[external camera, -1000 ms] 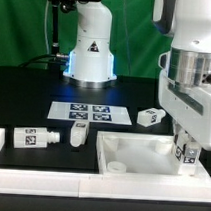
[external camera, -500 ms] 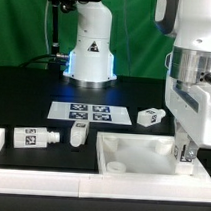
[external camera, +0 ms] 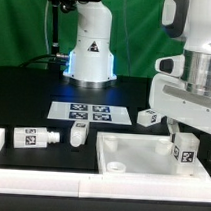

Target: Assemble one leg

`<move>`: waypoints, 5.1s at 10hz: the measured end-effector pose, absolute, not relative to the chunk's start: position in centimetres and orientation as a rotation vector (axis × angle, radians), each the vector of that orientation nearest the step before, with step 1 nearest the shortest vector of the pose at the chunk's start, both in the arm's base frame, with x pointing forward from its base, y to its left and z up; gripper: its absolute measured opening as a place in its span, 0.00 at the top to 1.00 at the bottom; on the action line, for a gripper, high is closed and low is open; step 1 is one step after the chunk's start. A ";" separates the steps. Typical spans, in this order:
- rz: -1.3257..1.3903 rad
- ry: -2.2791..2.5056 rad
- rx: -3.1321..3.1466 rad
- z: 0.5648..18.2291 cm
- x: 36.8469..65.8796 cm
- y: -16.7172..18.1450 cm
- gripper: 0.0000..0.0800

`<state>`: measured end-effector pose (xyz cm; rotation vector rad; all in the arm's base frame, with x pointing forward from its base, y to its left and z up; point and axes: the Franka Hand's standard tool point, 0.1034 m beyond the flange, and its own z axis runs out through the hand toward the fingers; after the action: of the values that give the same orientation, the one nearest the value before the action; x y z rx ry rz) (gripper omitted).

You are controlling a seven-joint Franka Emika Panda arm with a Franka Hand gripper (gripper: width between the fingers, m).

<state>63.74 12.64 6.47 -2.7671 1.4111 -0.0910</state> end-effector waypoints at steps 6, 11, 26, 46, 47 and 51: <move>-0.161 0.917 -2.901 7.1 64.9 10.5 0.19; -0.185 0.329 -3.067 7.2 65.1 10.0 0.19; -0.092 -0.014 -3.106 7.3 65.1 11.4 0.51; -0.012 2.516 -1.639 7.2 63.8 10.4 0.64; -0.017 2.518 -1.631 7.2 63.7 10.3 0.64; -0.024 2.492 -1.674 7.1 63.7 10.4 0.42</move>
Offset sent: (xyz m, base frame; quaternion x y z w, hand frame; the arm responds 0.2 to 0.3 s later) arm -0.0008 0.0058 0.0077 0.1546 -0.0725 -0.0798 0.9821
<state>63.67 10.37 7.11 -1.6744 2.4917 -0.0243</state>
